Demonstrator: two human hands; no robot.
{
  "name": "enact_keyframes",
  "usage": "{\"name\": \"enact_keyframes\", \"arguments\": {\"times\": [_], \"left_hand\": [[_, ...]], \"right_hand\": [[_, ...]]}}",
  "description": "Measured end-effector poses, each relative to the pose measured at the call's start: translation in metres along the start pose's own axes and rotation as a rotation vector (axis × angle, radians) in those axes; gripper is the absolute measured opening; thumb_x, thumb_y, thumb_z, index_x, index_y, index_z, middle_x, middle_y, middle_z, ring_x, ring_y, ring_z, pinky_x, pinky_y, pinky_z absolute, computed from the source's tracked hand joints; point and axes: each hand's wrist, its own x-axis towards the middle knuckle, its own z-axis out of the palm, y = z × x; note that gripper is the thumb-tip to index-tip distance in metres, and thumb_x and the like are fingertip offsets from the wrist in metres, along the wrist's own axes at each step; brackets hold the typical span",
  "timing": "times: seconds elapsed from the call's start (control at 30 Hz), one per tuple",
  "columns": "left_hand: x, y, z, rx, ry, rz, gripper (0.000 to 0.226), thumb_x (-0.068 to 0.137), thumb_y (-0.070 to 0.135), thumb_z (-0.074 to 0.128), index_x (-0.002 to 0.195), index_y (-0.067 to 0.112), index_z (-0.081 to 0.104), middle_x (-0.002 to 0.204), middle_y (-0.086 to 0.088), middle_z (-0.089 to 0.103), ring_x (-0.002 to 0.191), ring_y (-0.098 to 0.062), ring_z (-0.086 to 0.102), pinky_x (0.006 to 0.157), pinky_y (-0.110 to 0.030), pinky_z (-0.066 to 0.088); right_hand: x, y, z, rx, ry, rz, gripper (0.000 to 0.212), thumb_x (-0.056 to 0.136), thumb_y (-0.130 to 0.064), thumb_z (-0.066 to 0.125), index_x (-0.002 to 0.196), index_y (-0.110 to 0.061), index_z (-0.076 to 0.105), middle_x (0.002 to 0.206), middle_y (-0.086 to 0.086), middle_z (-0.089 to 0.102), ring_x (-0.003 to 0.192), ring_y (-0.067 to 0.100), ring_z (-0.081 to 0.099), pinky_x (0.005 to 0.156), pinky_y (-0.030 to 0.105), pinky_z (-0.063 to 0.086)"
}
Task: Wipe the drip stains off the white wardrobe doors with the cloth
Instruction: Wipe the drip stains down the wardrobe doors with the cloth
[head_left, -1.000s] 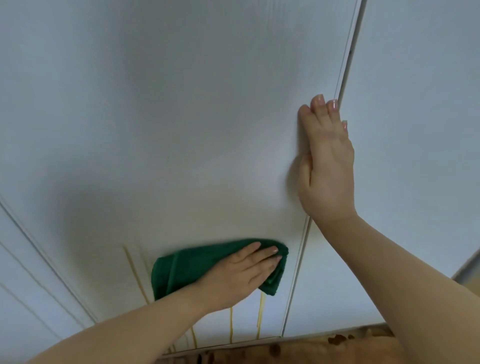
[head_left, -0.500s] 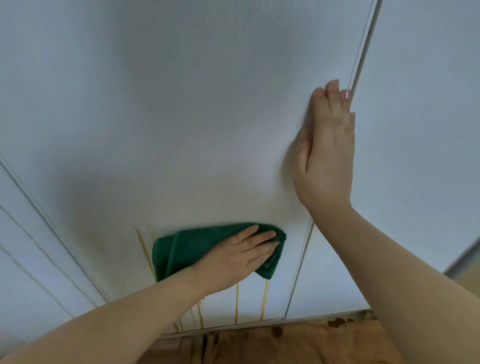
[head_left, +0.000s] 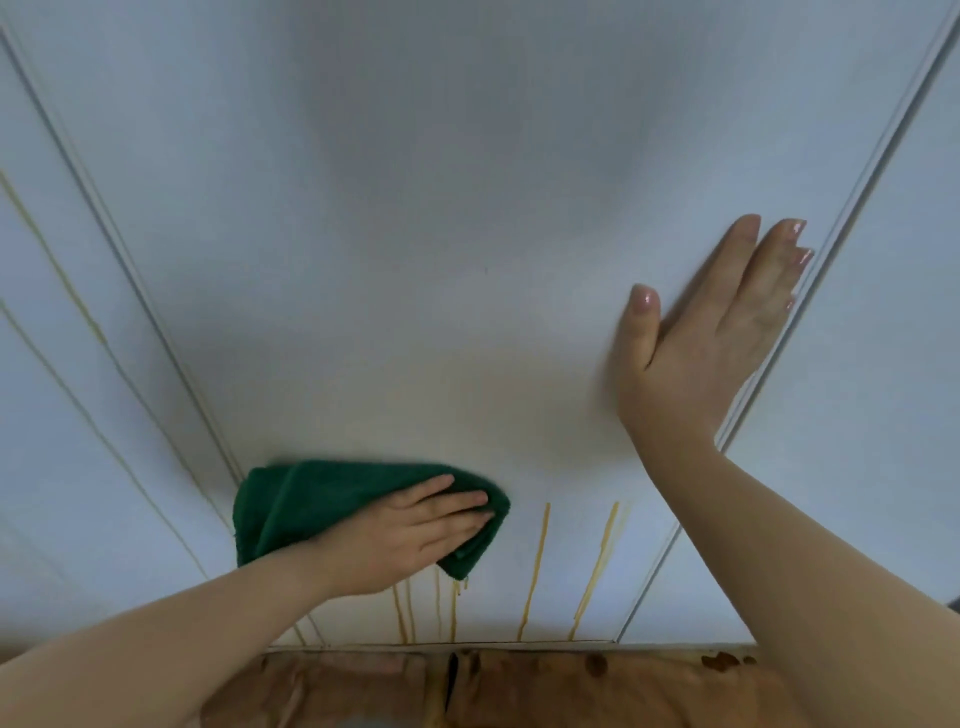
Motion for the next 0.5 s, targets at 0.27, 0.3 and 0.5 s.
{"name": "enact_keyframes", "arguments": {"times": [0.27,0.3,0.5], "left_hand": [[-0.008,-0.064,-0.026,-0.013,0.44,-0.565,0.039,0.097,0.007,0.033,0.134,0.01,0.044,0.139,-0.003,0.041,0.137,-0.028,0.028,0.114,-0.047,0.017],[-0.004,-0.056,-0.02,0.001,0.444,-0.58,0.038,0.097,0.009,0.031,0.133,0.01,0.045,0.138,-0.003,0.042,0.137,-0.028,0.026,0.115,-0.047,0.014],[-0.017,-0.002,0.009,0.002,0.176,-0.166,0.04,0.1,0.005,0.015,0.126,0.011,0.045,0.133,0.003,0.055,0.127,-0.022,0.038,0.118,-0.043,0.004]], "right_hand": [[-0.003,-0.005,0.007,-0.066,0.055,0.034,0.067,0.097,-0.041,0.026,0.14,0.01,0.027,0.144,0.035,0.026,0.135,0.043,0.018,0.115,0.033,0.002],[-0.004,-0.006,0.008,-0.062,0.056,0.044,0.066,0.097,-0.038,0.028,0.14,0.01,0.027,0.145,0.035,0.025,0.136,0.044,0.017,0.115,0.033,0.002],[-0.03,-0.009,0.008,-0.069,0.007,0.045,0.063,0.099,-0.041,0.023,0.142,0.005,0.024,0.146,0.033,0.025,0.136,0.039,0.013,0.116,0.033,0.0]]}}
